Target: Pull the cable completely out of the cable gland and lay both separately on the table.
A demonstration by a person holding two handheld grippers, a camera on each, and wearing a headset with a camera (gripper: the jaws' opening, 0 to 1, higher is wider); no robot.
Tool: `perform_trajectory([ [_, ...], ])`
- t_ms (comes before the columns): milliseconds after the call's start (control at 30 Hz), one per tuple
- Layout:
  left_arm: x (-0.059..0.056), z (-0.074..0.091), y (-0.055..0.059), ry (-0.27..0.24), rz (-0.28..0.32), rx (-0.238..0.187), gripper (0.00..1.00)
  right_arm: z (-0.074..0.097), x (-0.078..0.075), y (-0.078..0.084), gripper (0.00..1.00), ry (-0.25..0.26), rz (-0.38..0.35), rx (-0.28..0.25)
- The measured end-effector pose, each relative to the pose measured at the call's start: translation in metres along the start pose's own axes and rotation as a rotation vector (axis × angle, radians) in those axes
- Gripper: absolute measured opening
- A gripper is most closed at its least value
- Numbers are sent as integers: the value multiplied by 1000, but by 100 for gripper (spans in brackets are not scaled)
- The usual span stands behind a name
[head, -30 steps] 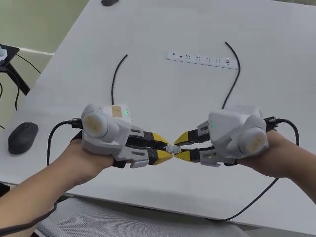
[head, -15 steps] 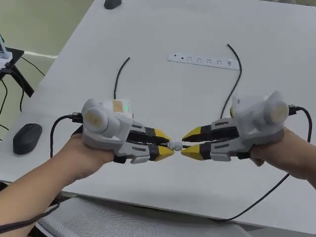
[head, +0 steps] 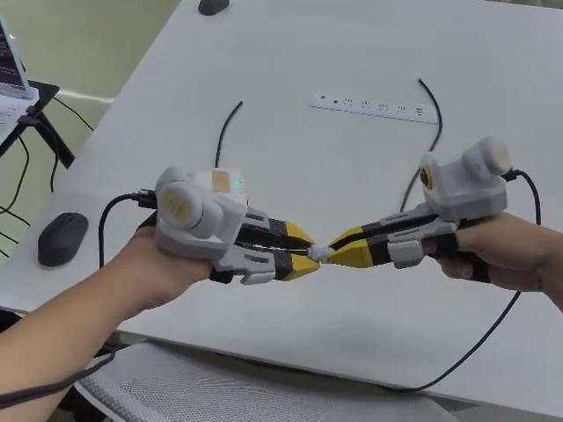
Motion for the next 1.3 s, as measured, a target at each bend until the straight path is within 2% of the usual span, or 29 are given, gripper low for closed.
perform_trajectory([
  [233,1,-3,2,11,9,3,15,-3,2,4,9,-3,-4,10],
  [367,0,-5,3,25,21,20,14,-5,3,6,8,7,35,47],
  [400,0,-5,3,25,17,20,14,-4,1,4,8,20,90,53],
  [467,0,-5,3,31,36,23,14,-5,4,4,7,20,112,62],
  [567,1,-5,4,38,62,21,14,-6,7,2,7,53,225,91],
  [600,1,-5,4,42,65,20,14,-6,8,2,7,59,242,98],
  [767,2,-1,4,50,115,-5,14,-9,18,-1,7,122,451,137],
  [800,3,0,3,50,132,-13,14,-9,20,-1,7,142,518,147],
  [900,3,1,4,56,179,-26,15,-12,26,0,7,190,619,167],
  [933,3,2,5,56,202,-27,15,-12,24,1,7,204,661,174],
  [1000,3,2,6,56,198,-27,15,-14,27,3,7,243,779,215],
  [1067,2,1,8,60,215,-15,15,-19,29,8,7,271,862,259],
  [1200,1,1,13,64,234,-7,15,-23,32,13,7,317,947,289],
  [1300,1,1,14,60,264,-14,15,-23,31,15,7,329,946,278],
])
Point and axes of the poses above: the centre of the closed fingertips' face, and the gripper's own axes: z roughly backward along the fingers, x roughly to its left, y roughly out of its underside, the point moved 8 cm from there along z, roughly backward along the fingers, and after that the axes turned 6 degrees about -x, right-handed, at the moved point
